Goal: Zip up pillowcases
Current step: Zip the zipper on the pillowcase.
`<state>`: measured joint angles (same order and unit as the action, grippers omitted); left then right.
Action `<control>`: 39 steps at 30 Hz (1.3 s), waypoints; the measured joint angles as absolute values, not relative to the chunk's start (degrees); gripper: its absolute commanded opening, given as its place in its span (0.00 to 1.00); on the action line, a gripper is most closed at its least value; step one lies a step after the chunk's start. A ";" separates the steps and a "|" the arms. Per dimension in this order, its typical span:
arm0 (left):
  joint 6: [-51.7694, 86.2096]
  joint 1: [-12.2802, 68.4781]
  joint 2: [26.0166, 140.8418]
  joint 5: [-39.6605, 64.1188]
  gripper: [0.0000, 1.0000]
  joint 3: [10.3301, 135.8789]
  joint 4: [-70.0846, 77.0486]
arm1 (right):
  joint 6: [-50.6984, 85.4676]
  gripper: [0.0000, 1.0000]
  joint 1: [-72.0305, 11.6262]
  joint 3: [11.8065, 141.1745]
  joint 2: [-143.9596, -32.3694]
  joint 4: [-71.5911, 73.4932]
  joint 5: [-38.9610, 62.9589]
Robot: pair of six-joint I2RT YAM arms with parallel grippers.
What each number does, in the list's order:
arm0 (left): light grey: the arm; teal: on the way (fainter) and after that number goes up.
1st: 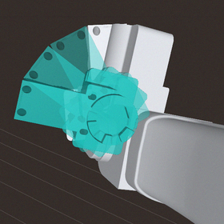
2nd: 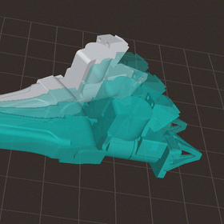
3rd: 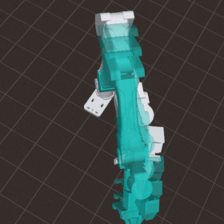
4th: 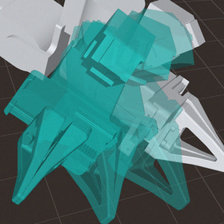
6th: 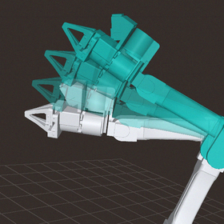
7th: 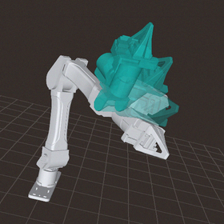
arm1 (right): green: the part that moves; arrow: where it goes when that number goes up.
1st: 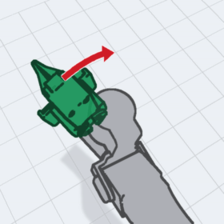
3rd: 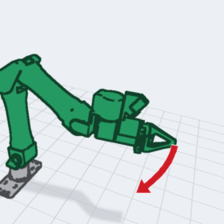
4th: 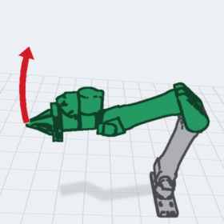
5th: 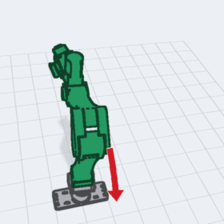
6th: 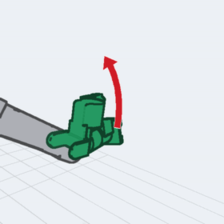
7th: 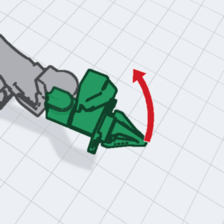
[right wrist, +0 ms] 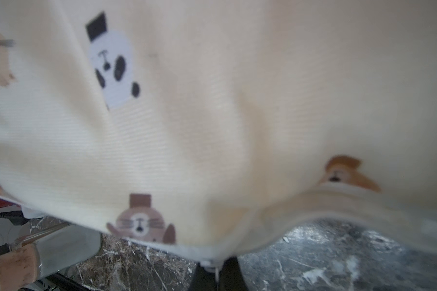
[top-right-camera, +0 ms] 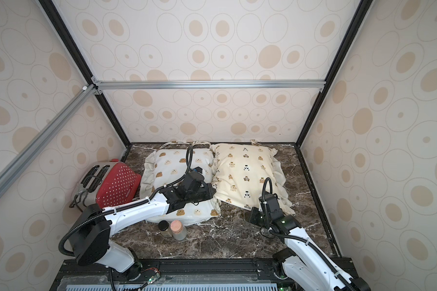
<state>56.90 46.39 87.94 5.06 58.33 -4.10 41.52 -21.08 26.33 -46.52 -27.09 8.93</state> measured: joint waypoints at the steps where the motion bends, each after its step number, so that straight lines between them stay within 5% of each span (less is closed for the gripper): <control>1: 56.88 46.13 87.94 5.06 0.00 58.33 -4.19 | 41.52 0.00 -20.82 26.33 -46.33 -27.53 8.80; 15: 56.73 42.30 87.85 5.69 0.00 57.41 -4.40 | 41.52 0.00 -16.01 25.63 -43.57 -32.27 7.51; 39: 56.51 39.72 87.96 8.25 0.00 55.94 -2.87 | 37.87 0.00 6.63 23.79 -45.98 -31.27 15.09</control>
<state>56.51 39.72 87.96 8.25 55.94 -2.87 37.87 6.63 23.79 -45.98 -31.27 15.09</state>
